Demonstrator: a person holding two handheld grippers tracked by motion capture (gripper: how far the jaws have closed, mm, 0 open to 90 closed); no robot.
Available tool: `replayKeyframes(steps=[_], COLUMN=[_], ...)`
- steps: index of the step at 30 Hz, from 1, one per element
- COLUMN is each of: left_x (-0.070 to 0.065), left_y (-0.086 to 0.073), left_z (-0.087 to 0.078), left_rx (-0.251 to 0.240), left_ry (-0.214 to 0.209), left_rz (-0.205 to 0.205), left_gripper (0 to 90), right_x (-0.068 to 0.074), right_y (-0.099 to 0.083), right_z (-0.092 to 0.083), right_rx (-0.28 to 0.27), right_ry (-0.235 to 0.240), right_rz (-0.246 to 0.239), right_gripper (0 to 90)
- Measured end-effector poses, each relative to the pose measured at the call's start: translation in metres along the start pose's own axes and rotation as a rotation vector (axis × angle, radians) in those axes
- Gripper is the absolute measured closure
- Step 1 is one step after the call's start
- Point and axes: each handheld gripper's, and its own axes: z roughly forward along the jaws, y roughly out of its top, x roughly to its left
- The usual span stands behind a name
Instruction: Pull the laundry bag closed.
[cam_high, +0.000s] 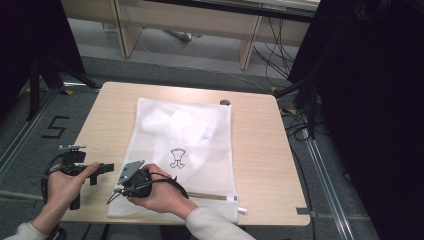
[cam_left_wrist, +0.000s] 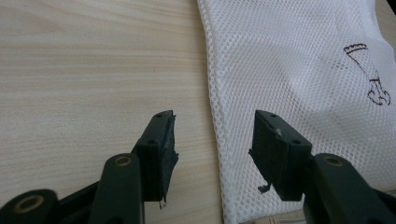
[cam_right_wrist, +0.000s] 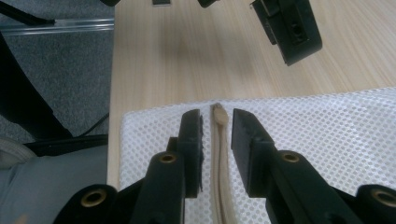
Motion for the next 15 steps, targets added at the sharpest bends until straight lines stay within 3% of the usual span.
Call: replayKeyframes(steps=[1, 15], left_x=[0.0, 0.002], left_y=[0.0, 0.0], left_z=[0.0, 0.0], left_rx=[0.0, 0.01], left_ry=[0.0, 0.014], left_rz=[0.0, 0.002], left_gripper=[48.5, 49.3], right_x=[-0.001, -0.006], right_y=[0.001, 0.005], right_z=[0.001, 0.024], right_rx=[-0.003, 0.04], right_ry=[0.007, 0.008], right_rz=[-0.017, 0.002], right_gripper=[74.3, 74.7])
